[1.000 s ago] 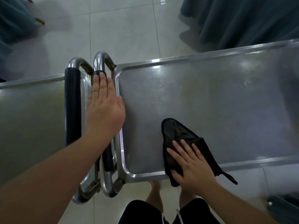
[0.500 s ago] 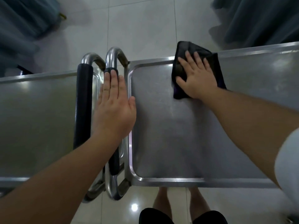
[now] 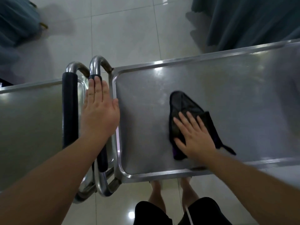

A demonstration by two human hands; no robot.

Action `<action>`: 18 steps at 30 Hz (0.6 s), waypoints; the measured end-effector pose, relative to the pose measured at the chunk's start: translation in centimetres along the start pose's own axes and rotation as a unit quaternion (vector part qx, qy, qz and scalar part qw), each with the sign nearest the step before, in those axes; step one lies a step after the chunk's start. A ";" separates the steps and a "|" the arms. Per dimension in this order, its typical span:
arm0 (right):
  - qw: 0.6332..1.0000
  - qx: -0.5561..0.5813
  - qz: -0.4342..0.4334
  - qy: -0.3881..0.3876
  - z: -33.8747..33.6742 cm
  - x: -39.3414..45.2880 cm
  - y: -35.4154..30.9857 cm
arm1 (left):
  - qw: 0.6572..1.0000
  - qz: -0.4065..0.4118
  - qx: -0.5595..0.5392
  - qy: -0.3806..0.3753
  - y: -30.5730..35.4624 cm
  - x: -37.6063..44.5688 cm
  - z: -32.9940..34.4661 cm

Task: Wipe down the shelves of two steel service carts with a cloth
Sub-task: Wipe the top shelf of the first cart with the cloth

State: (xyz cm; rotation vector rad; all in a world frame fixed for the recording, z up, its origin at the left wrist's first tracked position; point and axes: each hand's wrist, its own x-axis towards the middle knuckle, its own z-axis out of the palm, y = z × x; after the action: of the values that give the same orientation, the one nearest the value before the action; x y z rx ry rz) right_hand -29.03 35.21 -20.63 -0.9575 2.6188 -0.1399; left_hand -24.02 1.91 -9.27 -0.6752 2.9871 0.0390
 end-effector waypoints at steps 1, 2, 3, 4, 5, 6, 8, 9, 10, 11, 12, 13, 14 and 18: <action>1.000 -0.008 -0.008 -0.009 1.0 -2.9 0.5 | 1.000 -0.001 -0.004 -0.003 0.1 0.0 -0.1; 1.000 -0.017 -0.015 -0.015 1.8 -5.5 1.0 | 1.000 -0.002 -0.008 -0.005 0.2 0.0 -0.2; 0.999 -0.026 -0.021 -0.019 2.5 -7.6 1.6 | 1.000 -0.002 -0.011 -0.005 0.3 -0.1 -0.3; 0.999 -0.035 -0.028 -0.022 2.9 -8.9 2.2 | 1.000 0.000 -0.011 -0.006 0.3 -0.1 -0.3; 0.998 -0.038 -0.039 -0.028 3.0 -9.4 2.9 | 1.000 0.003 -0.010 -0.007 0.3 -0.1 -0.3; 0.998 -0.039 -0.048 -0.032 2.8 -9.0 3.4 | 1.000 0.006 -0.009 -0.009 0.3 -0.2 -0.3; 0.998 -0.036 -0.049 -0.021 1.9 -6.3 4.4 | 1.000 0.010 -0.004 -0.012 0.3 -0.2 -0.3; 0.999 -0.031 -0.039 -0.006 1.1 -4.1 4.8 | 1.000 0.012 0.002 -0.010 0.2 -0.2 -0.2; 0.999 -0.023 -0.026 0.012 0.3 -1.6 5.3 | 1.000 0.015 0.009 -0.006 0.0 -0.2 0.0; 0.999 -0.014 -0.010 0.029 -0.7 1.1 5.7 | 1.000 0.018 0.015 -0.002 -0.1 -0.1 0.1; 0.999 -0.006 0.006 0.041 -1.8 4.0 6.3 | 1.000 0.021 0.020 0.002 -0.2 -0.1 0.2; 0.999 0.001 0.024 0.044 -2.9 6.9 6.8 | 0.999 0.024 0.024 0.007 -0.3 -0.1 0.4; 0.998 0.009 0.042 0.042 -3.9 9.8 7.4 | 0.999 0.027 0.028 0.013 -0.4 -0.2 0.6; 0.996 0.024 0.072 0.037 -7.5 19.0 9.6 | 0.999 0.028 0.029 0.036 -1.0 0.0 1.5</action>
State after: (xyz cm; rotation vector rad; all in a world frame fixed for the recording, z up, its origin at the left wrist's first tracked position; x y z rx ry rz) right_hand -51.06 30.18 -21.10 -0.7595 2.7273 -0.2040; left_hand -23.53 1.08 -10.76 -0.5983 3.0621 -0.0705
